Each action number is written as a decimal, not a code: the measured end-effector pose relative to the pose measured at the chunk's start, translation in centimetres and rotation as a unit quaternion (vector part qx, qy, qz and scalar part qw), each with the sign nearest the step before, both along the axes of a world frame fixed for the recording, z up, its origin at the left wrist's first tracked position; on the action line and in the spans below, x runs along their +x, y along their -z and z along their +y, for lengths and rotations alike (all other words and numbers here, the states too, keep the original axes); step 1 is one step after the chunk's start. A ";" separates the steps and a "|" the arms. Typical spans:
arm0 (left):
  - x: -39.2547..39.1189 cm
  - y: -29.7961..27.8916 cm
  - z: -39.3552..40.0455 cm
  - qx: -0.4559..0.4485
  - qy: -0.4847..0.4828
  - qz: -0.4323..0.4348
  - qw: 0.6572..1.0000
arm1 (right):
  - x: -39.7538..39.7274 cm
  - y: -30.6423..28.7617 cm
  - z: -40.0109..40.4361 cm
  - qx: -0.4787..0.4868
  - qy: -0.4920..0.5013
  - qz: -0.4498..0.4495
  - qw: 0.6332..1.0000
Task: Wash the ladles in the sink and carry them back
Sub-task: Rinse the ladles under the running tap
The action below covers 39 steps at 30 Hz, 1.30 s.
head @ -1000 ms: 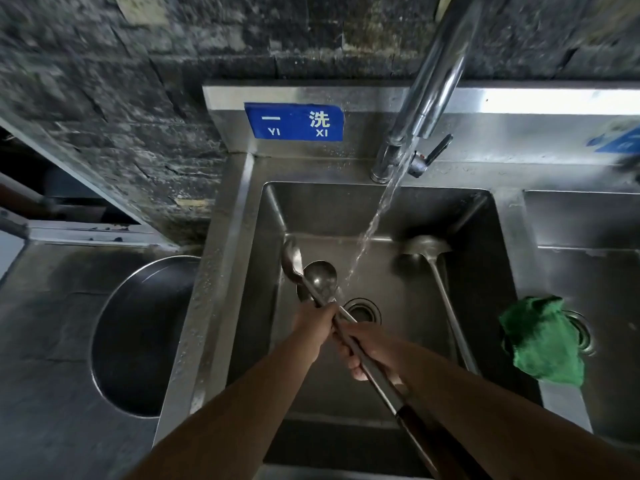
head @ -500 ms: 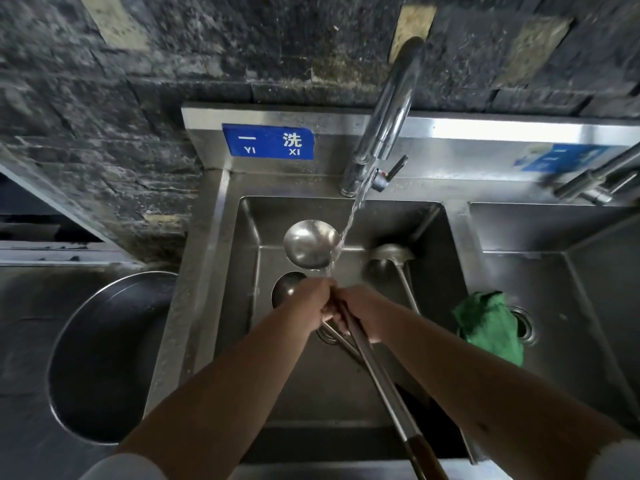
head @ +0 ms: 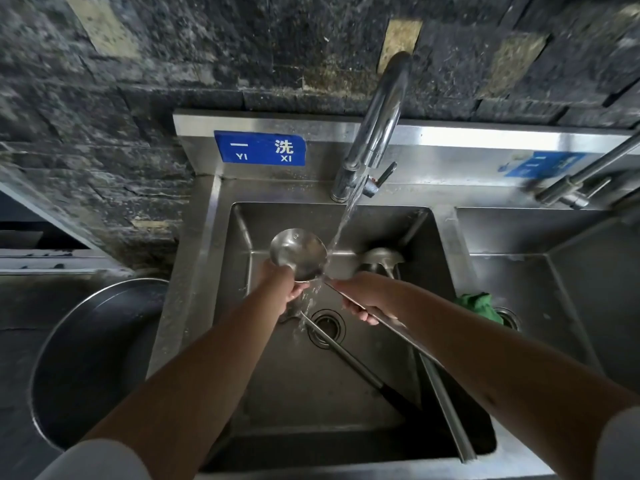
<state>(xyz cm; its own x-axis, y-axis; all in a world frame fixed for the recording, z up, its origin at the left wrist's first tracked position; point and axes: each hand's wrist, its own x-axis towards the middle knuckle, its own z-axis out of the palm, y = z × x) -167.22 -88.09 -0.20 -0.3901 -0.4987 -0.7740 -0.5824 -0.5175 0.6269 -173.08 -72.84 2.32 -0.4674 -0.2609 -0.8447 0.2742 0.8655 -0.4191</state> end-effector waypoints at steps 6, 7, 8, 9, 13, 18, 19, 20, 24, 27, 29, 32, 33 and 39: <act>0.8 0.2 3.8 0.042 0.111 -0.014 0.993 | -1.3 0.7 -2.1 0.042 -0.015 0.039 0.998; 0.9 0.2 3.8 0.033 0.129 -0.013 0.991 | -1.3 1.0 -1.9 0.051 -0.033 0.057 0.997; 0.9 0.1 3.6 0.015 0.147 -0.009 0.989 | -1.4 1.0 -1.6 0.047 -0.044 0.083 0.994; 0.7 0.3 3.0 -0.041 0.172 0.000 0.984 | -1.4 1.2 -1.3 0.035 -0.049 0.108 0.992; -0.1 0.5 0.3 -0.359 0.354 0.008 0.864 | -1.1 0.8 -0.4 0.062 -0.147 0.177 0.971; -1.7 1.0 0.7 -0.408 0.492 -0.012 0.769 | -0.1 -0.9 -0.3 0.172 -0.319 0.293 0.885; -2.0 1.2 0.8 -0.403 0.495 -0.014 0.770 | -0.3 -1.2 -0.1 0.177 -0.347 0.307 0.868; -2.3 1.3 0.9 -0.387 0.495 -0.016 0.778 | -0.5 -1.4 0.3 0.169 -0.378 0.316 0.854; -3.1 1.1 0.5 -0.323 0.523 -0.054 0.787 | -1.1 -1.8 2.4 0.056 -0.463 0.304 0.831; -3.4 0.9 0.2 -0.294 0.529 -0.058 0.794 | -1.6 -2.1 3.4 0.020 -0.465 0.301 0.832; -3.1 0.6 0.0 -0.273 0.521 -0.046 0.807 | -1.5 -2.1 3.5 0.028 -0.520 0.315 0.794; -2.4 0.1 0.1 -0.218 0.515 0.005 0.829 | -1.4 -0.9 3.2 0.045 -0.587 0.348 0.730; -2.1 -0.2 0.2 -0.182 0.504 0.019 0.844 | -1.7 -0.5 3.2 0.044 -0.584 0.364 0.724; -2.2 -0.1 -0.3 -0.179 0.550 -0.047 0.814 | -1.7 1.3 2.8 0.063 -0.568 0.441 0.692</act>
<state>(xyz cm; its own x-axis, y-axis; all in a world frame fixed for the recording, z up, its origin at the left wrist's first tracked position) -169.40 -88.35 -0.07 -0.7010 -0.0876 -0.7077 -0.6239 0.5559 0.5492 -174.82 -70.03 1.00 -0.3685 -0.8336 -0.4115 -0.9279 0.3567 0.1083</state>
